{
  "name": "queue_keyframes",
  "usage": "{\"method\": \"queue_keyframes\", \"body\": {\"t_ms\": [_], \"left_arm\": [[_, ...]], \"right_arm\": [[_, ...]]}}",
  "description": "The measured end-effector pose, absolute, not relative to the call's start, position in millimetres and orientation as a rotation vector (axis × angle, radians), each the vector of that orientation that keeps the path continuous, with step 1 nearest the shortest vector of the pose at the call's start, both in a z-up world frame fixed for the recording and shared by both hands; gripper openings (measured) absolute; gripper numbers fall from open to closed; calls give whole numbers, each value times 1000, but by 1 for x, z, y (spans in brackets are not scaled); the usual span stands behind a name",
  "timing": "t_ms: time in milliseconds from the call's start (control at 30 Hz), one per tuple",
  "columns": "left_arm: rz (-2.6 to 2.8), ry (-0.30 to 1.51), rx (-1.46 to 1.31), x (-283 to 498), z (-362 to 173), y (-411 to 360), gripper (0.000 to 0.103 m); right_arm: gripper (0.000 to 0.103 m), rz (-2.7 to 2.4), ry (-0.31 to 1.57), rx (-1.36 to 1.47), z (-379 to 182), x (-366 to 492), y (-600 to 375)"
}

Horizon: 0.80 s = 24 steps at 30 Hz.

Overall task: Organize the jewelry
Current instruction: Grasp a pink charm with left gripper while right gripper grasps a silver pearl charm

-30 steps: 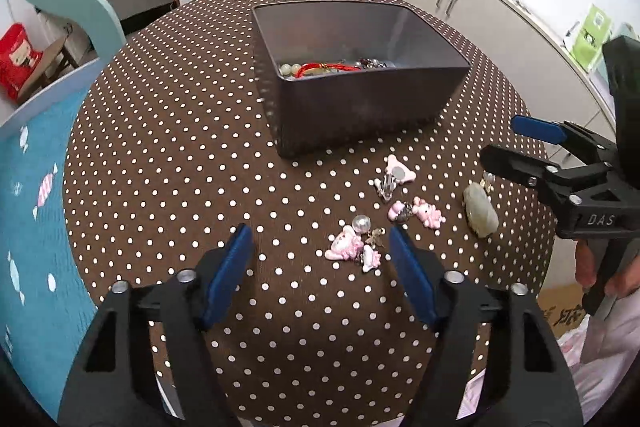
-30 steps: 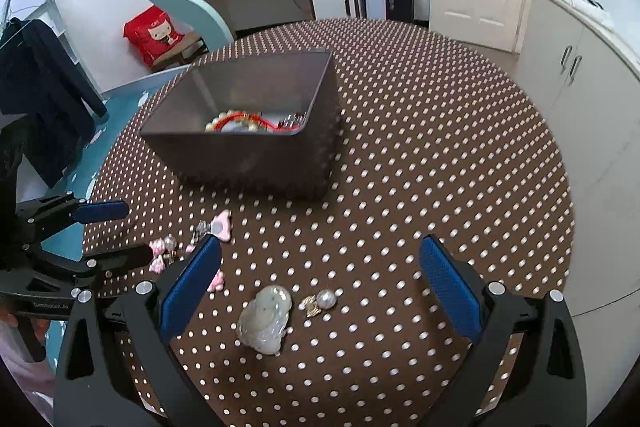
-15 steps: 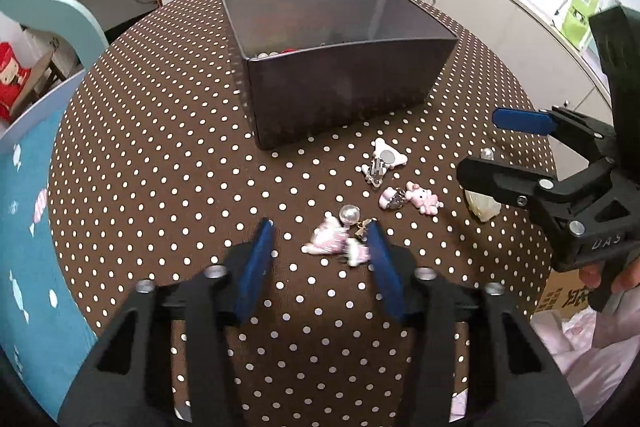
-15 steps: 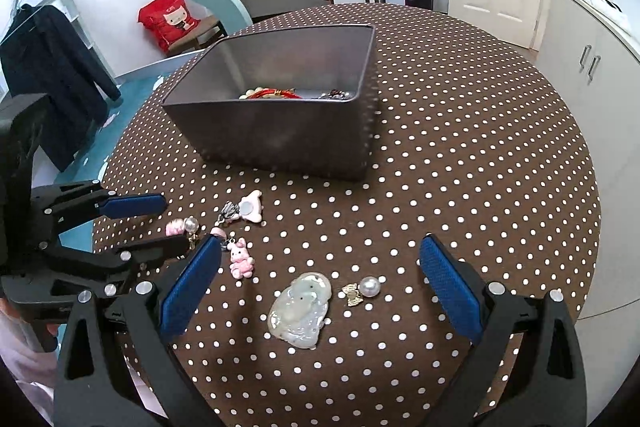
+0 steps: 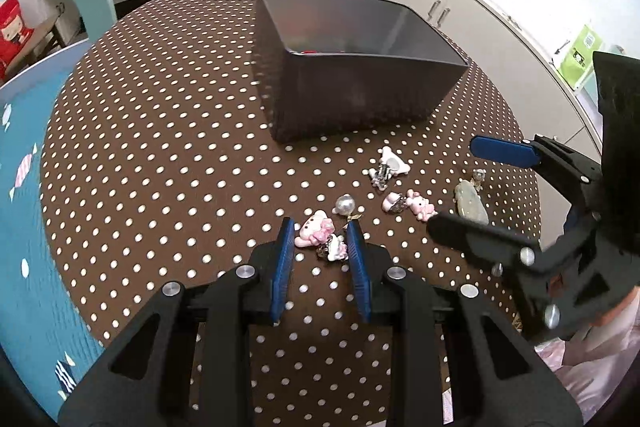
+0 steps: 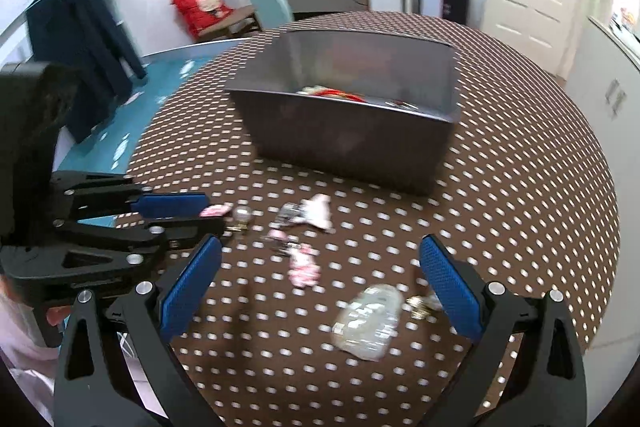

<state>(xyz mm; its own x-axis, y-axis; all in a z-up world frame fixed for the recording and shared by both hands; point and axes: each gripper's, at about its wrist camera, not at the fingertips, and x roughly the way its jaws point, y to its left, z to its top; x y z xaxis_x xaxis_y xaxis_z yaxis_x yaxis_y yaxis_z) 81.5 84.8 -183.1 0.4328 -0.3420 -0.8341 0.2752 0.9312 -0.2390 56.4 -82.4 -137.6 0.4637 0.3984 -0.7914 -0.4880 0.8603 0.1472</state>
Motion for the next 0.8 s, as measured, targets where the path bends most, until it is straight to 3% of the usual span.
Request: {"method": "queue_keyframes", "body": {"t_ms": [67,367,600,733,800], "left_arm": [[-377,1047,-77,77,-180,89,27],[-334,1008,-150,63,-167,114,27],[-319,997,-196,57,-166,130,27],[-319,995,-203,57,-166,132,27],[-330,992,-207,56,-166,132,27]], "right_arm": [[77,597,922,-133,-136,52,-72],[38,745,930,-206,-141,62,-34],[32,692,980,-255,-157,72,-22],[10,671,960,-315,-158,70,-18],[10,677,960,-325,-158,69,-19]]}}
